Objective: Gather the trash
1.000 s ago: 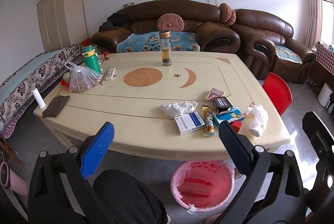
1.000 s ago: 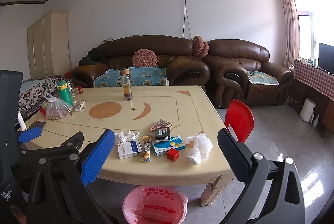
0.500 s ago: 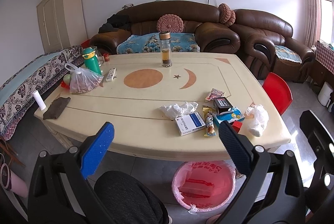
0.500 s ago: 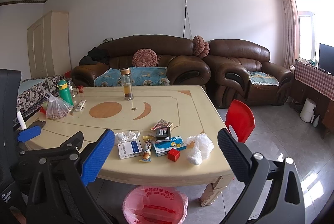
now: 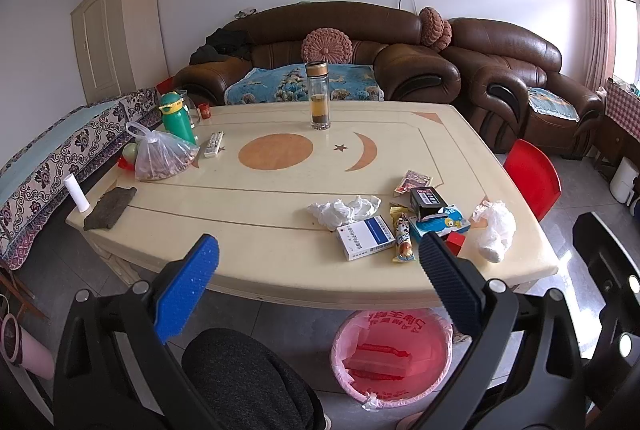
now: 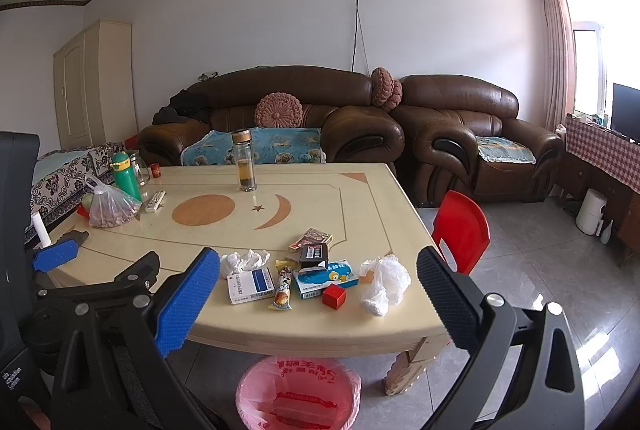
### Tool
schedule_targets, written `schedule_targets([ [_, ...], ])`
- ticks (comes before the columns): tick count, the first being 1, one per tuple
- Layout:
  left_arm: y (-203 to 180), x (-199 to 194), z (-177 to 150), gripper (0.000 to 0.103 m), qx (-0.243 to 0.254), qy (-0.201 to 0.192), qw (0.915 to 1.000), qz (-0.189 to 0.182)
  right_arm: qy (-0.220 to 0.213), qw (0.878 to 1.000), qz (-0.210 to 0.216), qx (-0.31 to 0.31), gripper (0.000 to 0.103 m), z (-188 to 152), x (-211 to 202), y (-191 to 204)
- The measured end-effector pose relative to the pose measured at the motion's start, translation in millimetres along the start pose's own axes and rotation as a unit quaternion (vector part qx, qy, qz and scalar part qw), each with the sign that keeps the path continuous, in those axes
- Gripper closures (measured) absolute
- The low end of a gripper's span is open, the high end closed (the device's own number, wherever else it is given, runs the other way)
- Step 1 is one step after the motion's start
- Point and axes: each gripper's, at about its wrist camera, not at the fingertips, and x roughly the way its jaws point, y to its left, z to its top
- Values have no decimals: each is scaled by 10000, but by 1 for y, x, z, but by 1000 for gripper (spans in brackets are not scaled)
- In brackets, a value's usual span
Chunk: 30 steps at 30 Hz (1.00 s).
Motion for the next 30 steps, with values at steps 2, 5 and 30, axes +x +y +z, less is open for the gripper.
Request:
schedule_targets([
  [2, 0, 0, 0, 5, 1, 3, 10000, 0, 3, 10000, 0, 2, 6, 0, 0, 0],
  [5, -1, 0, 0, 5, -3, -1, 10000, 1, 12, 10000, 8, 7, 6, 0, 1, 0],
  [30, -4, 22, -7, 5, 106, 225, 9997, -58, 216, 9996, -89, 169, 6, -5, 26, -16],
])
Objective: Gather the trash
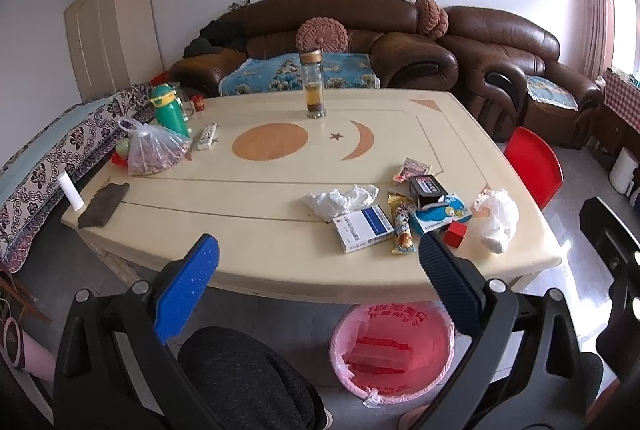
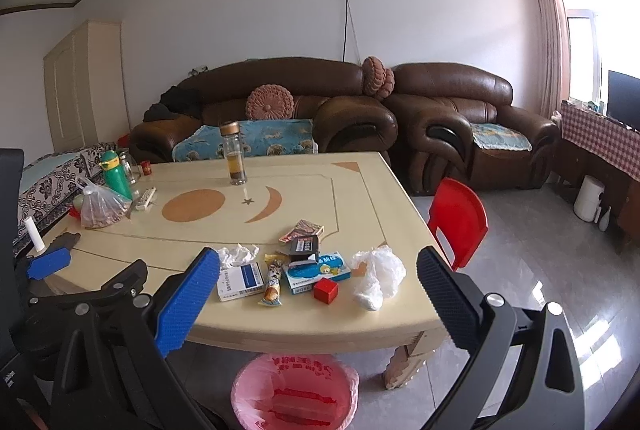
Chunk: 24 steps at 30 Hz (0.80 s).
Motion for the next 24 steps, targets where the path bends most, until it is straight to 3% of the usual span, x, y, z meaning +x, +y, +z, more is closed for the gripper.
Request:
schedule_targets([
  [8, -10, 37, -3, 5, 99, 399, 9991, -62, 366, 9993, -76, 71, 6, -10, 39, -13],
  [18, -9, 100, -5, 5, 148, 1056, 9927, -569, 582, 9982, -87, 130, 6, -19, 93, -51],
  [24, -8, 144, 4, 5, 179, 1365, 9882, -665, 743, 9971, 55, 127, 6, -27, 132, -67],
])
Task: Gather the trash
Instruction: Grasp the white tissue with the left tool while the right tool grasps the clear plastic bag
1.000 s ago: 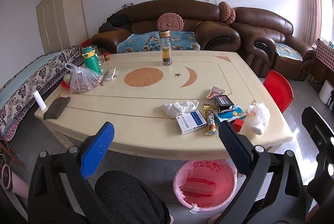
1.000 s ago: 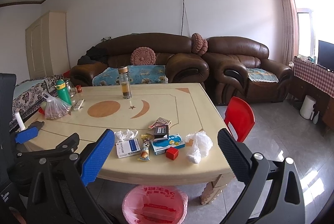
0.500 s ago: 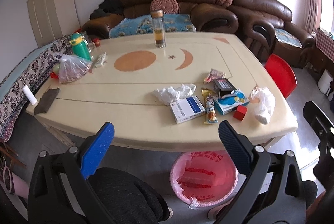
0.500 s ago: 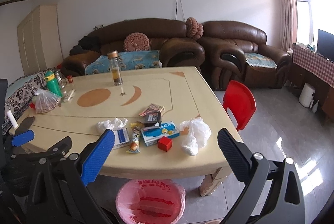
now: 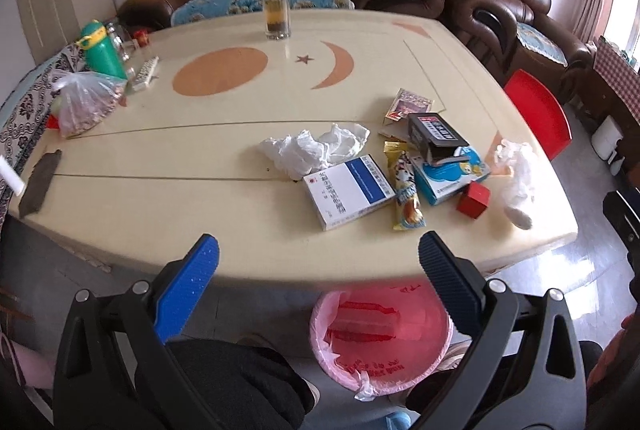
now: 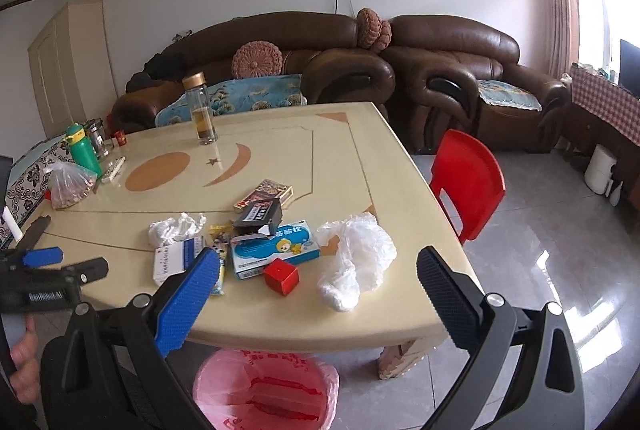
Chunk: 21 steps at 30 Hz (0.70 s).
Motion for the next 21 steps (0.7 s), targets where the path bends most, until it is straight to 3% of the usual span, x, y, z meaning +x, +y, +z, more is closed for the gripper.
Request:
schedule_targets([
  [4, 1, 25, 15, 5, 121, 128, 9997, 158, 96, 9995, -239, -154, 6, -3, 29, -4],
  [9, 6, 57, 31, 5, 101, 296, 9994, 162, 372, 9990, 170, 206, 6, -3, 71, -25],
  [21, -1, 137, 61, 5, 325, 711, 9964, 330, 700, 9975, -8, -46, 6, -10, 145, -37],
])
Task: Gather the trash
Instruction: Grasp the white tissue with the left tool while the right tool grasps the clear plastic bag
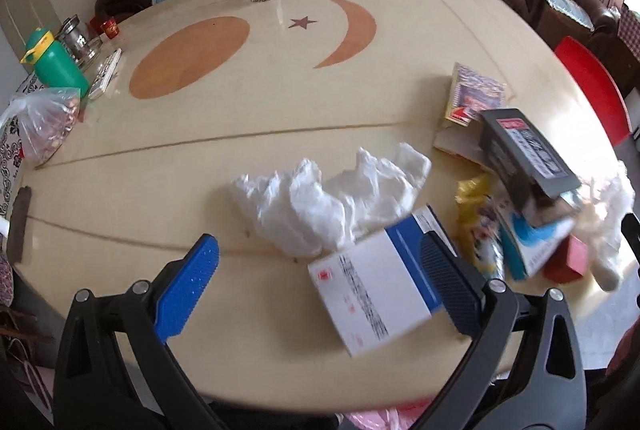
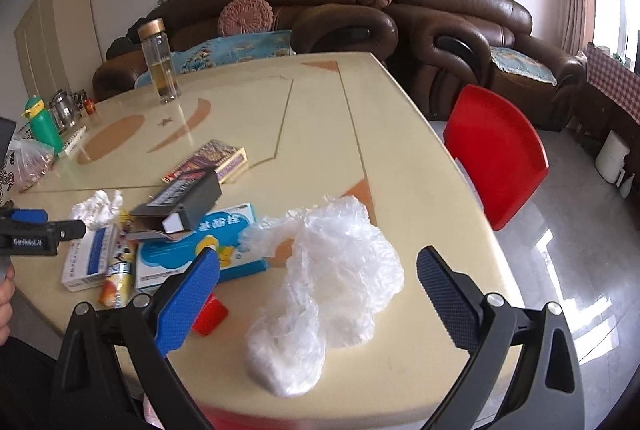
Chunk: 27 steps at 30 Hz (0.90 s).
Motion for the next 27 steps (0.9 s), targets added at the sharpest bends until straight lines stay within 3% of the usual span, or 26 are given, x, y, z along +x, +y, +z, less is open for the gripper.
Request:
schedule_targets([
  [6, 3, 26, 10, 5, -110, 160, 9997, -168, 5, 10000, -9, -10, 6, -2, 16, -3],
  [13, 1, 32, 12, 5, -27, -7, 9985, -538, 23, 10000, 6, -3, 6, -5, 31, 0],
  [18, 19, 45, 9, 5, -391, -23, 9895, -1391, 9, 9997, -214, -102, 14, -8, 38, 1],
  [20, 15, 46, 8, 5, -214, -66, 9910, -1321, 88, 9994, -294, -148, 22, -11, 43, 1],
  [27, 12, 50, 11, 5, -299, -52, 9906, -1337, 245, 9992, -304, -59, 23, -19, 55, -1],
])
